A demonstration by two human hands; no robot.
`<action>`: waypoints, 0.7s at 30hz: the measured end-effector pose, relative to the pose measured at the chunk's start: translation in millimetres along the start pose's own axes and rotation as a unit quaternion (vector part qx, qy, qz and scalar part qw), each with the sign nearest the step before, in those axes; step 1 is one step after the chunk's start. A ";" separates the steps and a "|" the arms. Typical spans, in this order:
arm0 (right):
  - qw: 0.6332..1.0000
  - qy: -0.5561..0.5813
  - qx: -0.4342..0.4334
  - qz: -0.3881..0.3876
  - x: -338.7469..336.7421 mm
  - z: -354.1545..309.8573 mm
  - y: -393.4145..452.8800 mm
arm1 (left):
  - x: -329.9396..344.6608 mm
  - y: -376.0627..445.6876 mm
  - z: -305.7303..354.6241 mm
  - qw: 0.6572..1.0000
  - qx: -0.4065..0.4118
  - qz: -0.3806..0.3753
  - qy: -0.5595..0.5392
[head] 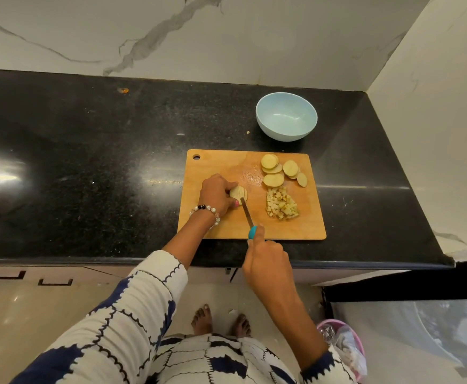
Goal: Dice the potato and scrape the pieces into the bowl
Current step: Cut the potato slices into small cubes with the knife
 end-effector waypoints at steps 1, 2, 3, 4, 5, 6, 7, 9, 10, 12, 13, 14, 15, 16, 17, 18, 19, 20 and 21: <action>1.000 0.004 0.001 0.013 -2.1 -0.5 6.1 | -0.2 -0.3 -0.9 1.000 -0.006 0.001 -0.008; 1.000 0.010 0.000 0.024 -2.8 -1.6 12.9 | 0.1 -0.8 -1.7 1.000 -0.013 0.000 -0.015; 0.999 0.015 -0.001 0.033 -2.3 -3.4 19.9 | -0.1 -1.2 -2.3 1.000 -0.018 0.000 -0.019; 0.999 0.018 -0.001 0.039 -1.4 -5.4 26.4 | -0.1 -1.5 -2.4 1.000 -0.021 -0.001 -0.021; 0.999 0.019 0.000 0.042 0.2 -6.7 32.0 | 0.3 -1.3 -2.5 0.999 -0.023 -0.001 -0.022; 0.999 0.020 0.000 0.043 1.4 -8.3 36.8 | 0.0 -1.0 -2.4 0.999 -0.024 -0.001 -0.024; 0.999 0.020 -0.001 0.044 2.9 -9.3 40.5 | -0.3 -0.9 -1.9 0.999 -0.025 -0.002 -0.025; 0.999 0.016 -0.005 0.046 4.9 -10.7 44.5 | -0.6 -0.6 -1.4 0.999 -0.027 -0.004 -0.028; 0.999 0.014 -0.004 0.044 5.4 -11.1 45.4 | -0.5 -0.1 -1.5 0.999 -0.027 -0.004 -0.028; 0.999 0.012 -0.002 0.035 7.2 -11.9 46.5 | -0.2 0.5 -1.9 0.999 -0.027 -0.005 -0.023; 0.999 0.011 -0.002 0.032 8.2 -12.6 46.7 | -0.1 0.6 -1.7 0.999 -0.027 -0.006 -0.020; 0.999 0.008 -0.004 0.032 8.8 -13.9 46.8 | -0.1 0.8 -1.8 0.999 -0.027 -0.007 -0.020; 0.999 0.001 -0.008 0.034 9.1 -15.6 47.2 | 0.0 1.3 -2.1 0.999 -0.028 -0.008 -0.019; 0.999 -0.007 -0.010 0.036 8.9 -17.1 47.5 | 0.2 1.4 -2.2 0.999 -0.029 -0.009 -0.019; 0.999 -0.014 -0.011 0.035 8.9 -18.0 47.9 | 0.1 1.3 -1.8 0.999 -0.030 -0.009 -0.019; 0.999 -0.018 -0.011 0.033 8.7 -18.5 47.7 | 0.1 1.1 -1.4 0.999 -0.032 -0.009 -0.021; 0.999 -0.021 -0.009 0.028 8.3 -18.6 47.0 | -0.2 0.6 -1.1 0.999 -0.034 -0.008 -0.023; 0.999 -0.022 -0.007 0.022 7.8 -18.4 45.4 | -0.1 0.4 -1.4 0.999 -0.036 -0.005 -0.026; 1.000 -0.021 -0.004 0.014 7.5 -17.8 42.6 | 0.4 0.2 -1.9 0.999 -0.039 -0.002 -0.030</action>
Point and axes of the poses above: each hand's wrist, its own y-axis towards the middle knuckle, its own x-axis out of the palm, z = x × y, the point moved 6 cm from there along y, towards the middle knuckle, and after that the axes turned 2 degrees about -y, right-handed, at the moved point
